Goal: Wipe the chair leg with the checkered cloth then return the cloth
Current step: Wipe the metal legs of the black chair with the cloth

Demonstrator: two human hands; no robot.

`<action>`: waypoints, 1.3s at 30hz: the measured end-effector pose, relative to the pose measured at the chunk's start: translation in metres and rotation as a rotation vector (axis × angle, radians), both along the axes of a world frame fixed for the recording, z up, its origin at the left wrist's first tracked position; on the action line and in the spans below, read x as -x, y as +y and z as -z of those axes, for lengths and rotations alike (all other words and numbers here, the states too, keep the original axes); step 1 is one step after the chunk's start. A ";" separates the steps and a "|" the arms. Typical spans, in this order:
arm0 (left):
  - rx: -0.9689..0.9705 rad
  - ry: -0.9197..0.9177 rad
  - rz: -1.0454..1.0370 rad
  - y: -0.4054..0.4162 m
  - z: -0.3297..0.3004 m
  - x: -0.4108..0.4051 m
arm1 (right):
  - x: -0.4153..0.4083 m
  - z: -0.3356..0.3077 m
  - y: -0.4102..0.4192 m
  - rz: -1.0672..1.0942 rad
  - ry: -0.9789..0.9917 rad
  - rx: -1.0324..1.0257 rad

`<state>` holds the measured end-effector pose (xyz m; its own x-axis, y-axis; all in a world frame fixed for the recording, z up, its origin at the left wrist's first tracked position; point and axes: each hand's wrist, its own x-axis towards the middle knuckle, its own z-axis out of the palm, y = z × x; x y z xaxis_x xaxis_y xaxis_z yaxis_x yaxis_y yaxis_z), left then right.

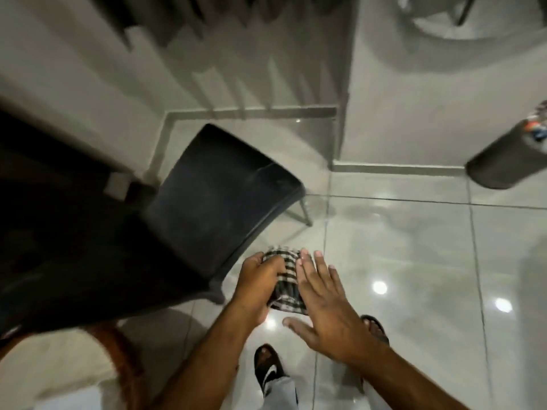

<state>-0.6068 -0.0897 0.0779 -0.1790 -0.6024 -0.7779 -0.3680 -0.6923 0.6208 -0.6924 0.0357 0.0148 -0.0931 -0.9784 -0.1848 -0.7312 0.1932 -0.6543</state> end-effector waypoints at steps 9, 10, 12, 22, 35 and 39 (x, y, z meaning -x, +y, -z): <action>0.176 -0.198 0.608 -0.063 0.104 0.129 | 0.072 0.122 -0.046 0.672 -0.396 0.145; 0.396 -0.262 0.823 -0.081 0.119 0.135 | 0.074 0.144 -0.054 0.799 -0.532 0.114; 0.945 -0.349 1.399 -0.131 0.140 0.141 | 0.079 0.182 -0.069 1.118 -0.884 -0.016; 1.264 0.280 2.932 -0.262 0.226 0.190 | 0.065 0.309 -0.160 1.400 -1.056 -0.004; 1.165 0.370 2.736 -0.272 0.246 0.187 | 0.038 0.428 -0.286 1.440 -0.653 0.149; 1.136 0.325 2.673 -0.281 0.251 0.176 | 0.054 0.515 -0.270 1.404 -0.735 -0.057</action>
<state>-0.7829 -0.3707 -0.1733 -0.5121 0.7148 -0.4763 0.6221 0.6910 0.3681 -0.7461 -0.2345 -0.5002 -0.7570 -0.1852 -0.6266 0.5016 0.4498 -0.7389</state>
